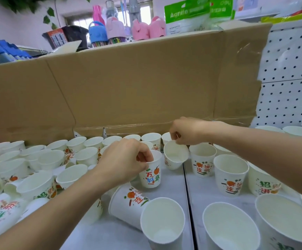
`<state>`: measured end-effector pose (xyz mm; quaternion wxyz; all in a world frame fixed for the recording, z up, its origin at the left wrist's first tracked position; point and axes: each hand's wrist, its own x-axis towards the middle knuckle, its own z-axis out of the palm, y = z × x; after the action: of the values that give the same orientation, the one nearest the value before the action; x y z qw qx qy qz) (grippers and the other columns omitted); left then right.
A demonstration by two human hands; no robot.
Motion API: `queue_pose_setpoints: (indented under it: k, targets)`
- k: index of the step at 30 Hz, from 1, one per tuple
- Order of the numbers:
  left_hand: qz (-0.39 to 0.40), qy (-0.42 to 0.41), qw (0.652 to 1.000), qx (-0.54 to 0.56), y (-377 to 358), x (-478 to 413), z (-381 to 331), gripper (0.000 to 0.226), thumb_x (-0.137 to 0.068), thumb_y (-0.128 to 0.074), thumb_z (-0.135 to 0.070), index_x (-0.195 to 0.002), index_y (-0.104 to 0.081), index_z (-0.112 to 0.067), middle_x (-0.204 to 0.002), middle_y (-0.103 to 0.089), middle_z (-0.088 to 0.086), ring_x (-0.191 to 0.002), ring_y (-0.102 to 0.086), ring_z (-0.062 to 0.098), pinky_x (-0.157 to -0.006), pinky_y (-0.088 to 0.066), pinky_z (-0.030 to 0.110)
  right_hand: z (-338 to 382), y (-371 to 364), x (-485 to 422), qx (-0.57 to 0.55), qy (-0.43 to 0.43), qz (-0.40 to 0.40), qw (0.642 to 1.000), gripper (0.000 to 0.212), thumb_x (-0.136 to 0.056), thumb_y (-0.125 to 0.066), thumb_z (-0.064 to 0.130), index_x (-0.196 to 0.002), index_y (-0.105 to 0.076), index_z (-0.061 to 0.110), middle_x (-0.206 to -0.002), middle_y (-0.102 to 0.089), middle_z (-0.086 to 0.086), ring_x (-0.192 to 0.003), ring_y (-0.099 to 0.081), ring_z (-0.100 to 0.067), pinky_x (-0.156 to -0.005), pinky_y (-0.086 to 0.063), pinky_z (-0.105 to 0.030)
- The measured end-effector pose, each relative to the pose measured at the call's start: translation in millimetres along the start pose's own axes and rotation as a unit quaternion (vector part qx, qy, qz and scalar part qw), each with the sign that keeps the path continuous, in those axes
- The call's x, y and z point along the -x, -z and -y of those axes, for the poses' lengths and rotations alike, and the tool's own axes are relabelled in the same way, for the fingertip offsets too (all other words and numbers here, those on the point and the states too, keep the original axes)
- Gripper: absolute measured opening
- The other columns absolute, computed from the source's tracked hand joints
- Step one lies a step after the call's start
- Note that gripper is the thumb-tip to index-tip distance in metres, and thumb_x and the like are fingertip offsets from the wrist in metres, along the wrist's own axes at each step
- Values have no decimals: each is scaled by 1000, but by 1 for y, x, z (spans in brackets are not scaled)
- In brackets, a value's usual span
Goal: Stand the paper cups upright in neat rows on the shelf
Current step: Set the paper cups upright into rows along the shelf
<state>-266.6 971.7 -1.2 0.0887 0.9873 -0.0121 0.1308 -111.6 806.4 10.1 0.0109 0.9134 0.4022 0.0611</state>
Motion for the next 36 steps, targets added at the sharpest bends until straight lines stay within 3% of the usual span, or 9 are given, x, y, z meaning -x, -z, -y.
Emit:
queue_pose_setpoints:
  k: [7,11,13,17,20,25,28,32,36]
  targets:
    - [33,-26,999,-27,-5,-4,-4,11,-84,-68,-25,-91,-71,-34,-89,-69,-18,-85,-61,0,-74,-51,22,2,-1,-6,-40,-42,15,998,16,-88,-58,9,-96,-71,16,-75,-54,9,-65,-55,-10,-51,-40,-22]
    - [33,-37,998,-45,-7,-7,-1,11,-86,-67,-26,-92,-70,-35,-93,-69,-18,-90,-61,2,-67,-46,19,5,0,-8,0,-40,-23,999,11,-91,-56,17,-98,-65,19,-91,-60,2,-79,-56,-19,-61,-41,-28]
    - [27,-42,997,-53,-8,-8,2,11,-85,-66,-26,-91,-69,-35,-94,-68,-17,-90,-61,3,-70,-47,21,9,4,-3,-4,-27,-39,999,10,-93,-55,28,-89,-63,22,-86,-60,4,-79,-56,-21,-61,-41,-28]
    - [31,-43,997,-57,-10,-11,7,9,-84,-67,-28,-91,-68,-34,-92,-67,-16,-87,-60,5,-68,-50,24,16,5,16,-51,4,65,997,26,-87,-62,48,-78,-62,24,-75,-62,6,-68,-57,-15,-56,-43,-29]
    - [36,-47,997,-41,-13,-15,8,10,-83,-68,-25,-88,-68,-33,-89,-68,-15,-86,-61,6,-69,-53,27,19,-1,18,21,14,65,998,13,-86,-65,37,-84,-61,25,-77,-55,13,-71,-53,-11,-59,-43,-28]
    - [33,-66,996,-45,-18,-18,6,12,-83,-67,-27,-92,-67,-35,-95,-67,-16,-93,-60,10,-74,-52,31,24,-3,24,42,12,54,998,7,-88,-64,31,-87,-59,26,-85,-56,10,-80,-55,-15,-67,-47,-31]
    - [1,-78,996,-34,-8,-13,15,19,-84,-67,-34,-103,-66,-36,-105,-65,-17,-102,-56,8,-83,-50,35,29,3,34,45,17,28,998,18,-90,-62,37,-105,-62,27,-100,-60,9,-90,-55,-13,-75,-51,-33]
    - [-43,-66,997,15,22,10,41,18,-86,-65,-40,-102,-67,-33,-95,-63,-22,-93,-57,1,-85,-49,33,56,14,43,-71,84,-33,993,14,-90,-61,40,-96,-68,29,-88,-66,12,-79,-59,-9,-71,-52,-35]
    - [3,-38,999,0,32,31,66,19,-83,-66,-46,-96,-70,-33,-90,-66,-20,-88,-58,-1,-80,-49,28,102,20,40,-166,114,55,978,24,-84,-63,53,-102,-66,37,-72,-62,11,-64,-57,-5,-59,-47,-28]
